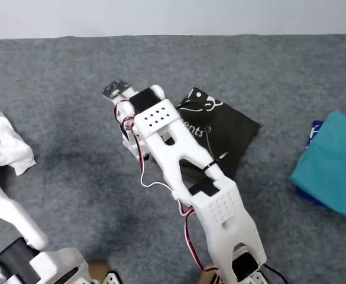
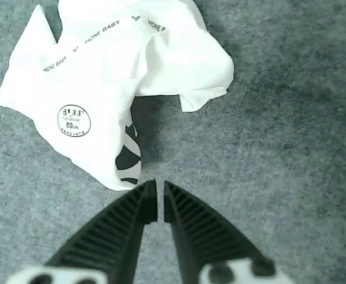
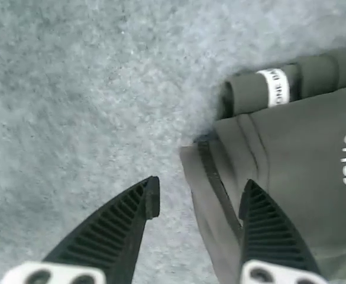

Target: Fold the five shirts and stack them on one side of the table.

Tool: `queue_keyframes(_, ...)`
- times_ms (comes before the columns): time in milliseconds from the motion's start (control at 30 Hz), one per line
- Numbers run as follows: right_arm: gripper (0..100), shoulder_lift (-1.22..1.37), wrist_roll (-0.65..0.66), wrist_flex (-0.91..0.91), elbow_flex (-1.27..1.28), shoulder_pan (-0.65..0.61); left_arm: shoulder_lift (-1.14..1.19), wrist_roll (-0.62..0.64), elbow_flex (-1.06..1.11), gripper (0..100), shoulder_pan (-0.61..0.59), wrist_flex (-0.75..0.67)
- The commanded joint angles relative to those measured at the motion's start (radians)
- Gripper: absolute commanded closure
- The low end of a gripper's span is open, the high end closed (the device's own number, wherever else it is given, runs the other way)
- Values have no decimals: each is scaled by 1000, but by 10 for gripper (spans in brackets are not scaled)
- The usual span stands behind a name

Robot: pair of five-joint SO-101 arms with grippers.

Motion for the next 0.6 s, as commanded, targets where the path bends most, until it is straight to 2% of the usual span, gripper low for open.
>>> queue_keyframes(0, 770, 19, -18, -38, -5, -4, -40, -9, -7, 971, -2, -18)
queue_keyframes(567, 774, 131, -14, -85, -6, 65, -38, -9, -5, 971, -2, -18)
